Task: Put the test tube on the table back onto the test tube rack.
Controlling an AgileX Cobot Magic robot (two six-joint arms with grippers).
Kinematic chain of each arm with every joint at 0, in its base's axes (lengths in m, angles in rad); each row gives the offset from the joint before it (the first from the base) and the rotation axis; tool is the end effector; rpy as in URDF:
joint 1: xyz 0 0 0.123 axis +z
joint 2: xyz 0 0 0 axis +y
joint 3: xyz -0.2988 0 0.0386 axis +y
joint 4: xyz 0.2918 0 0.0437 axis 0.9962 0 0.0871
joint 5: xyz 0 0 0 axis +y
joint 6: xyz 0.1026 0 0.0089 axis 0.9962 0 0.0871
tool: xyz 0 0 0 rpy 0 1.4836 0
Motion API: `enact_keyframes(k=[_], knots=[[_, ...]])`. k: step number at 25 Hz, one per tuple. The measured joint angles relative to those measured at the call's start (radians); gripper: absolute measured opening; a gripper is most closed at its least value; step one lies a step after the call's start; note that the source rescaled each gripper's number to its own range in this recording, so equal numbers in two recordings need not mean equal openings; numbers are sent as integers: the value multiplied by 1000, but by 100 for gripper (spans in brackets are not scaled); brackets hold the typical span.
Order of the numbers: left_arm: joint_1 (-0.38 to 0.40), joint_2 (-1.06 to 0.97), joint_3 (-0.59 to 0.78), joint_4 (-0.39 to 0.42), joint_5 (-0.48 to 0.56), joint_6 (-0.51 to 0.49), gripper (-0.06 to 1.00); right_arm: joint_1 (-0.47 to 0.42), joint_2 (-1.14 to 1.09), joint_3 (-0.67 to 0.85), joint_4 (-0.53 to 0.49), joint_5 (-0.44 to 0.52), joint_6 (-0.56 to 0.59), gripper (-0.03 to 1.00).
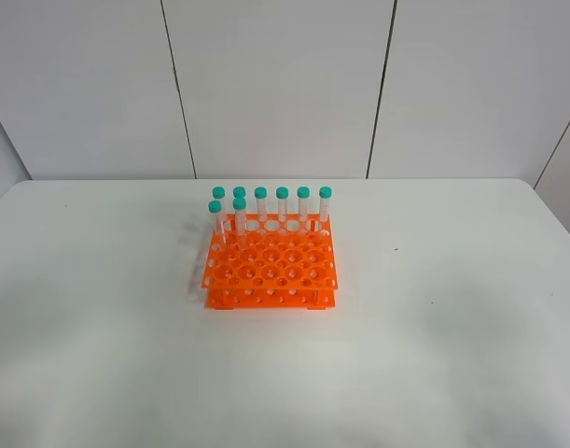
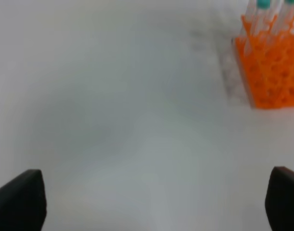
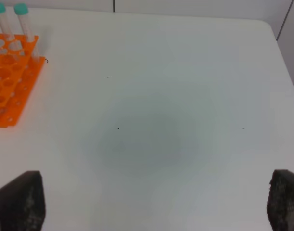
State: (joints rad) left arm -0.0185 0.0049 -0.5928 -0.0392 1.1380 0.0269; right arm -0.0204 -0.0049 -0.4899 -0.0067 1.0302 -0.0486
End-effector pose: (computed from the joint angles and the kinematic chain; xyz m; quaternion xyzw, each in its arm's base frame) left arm 0.0120 -0.0039 0.3153 0.0217 0.8500 -0.0172 0.5260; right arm 0.0298 -0.0012 0.2925 -0.0119 0.8465 -0.0217 0.5318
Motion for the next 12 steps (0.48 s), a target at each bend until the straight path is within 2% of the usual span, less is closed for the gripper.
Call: enact_keyframes(k=[12], knots=[[0, -10, 5, -1, 1, 0, 100, 0, 0, 0, 1, 0, 1, 100]])
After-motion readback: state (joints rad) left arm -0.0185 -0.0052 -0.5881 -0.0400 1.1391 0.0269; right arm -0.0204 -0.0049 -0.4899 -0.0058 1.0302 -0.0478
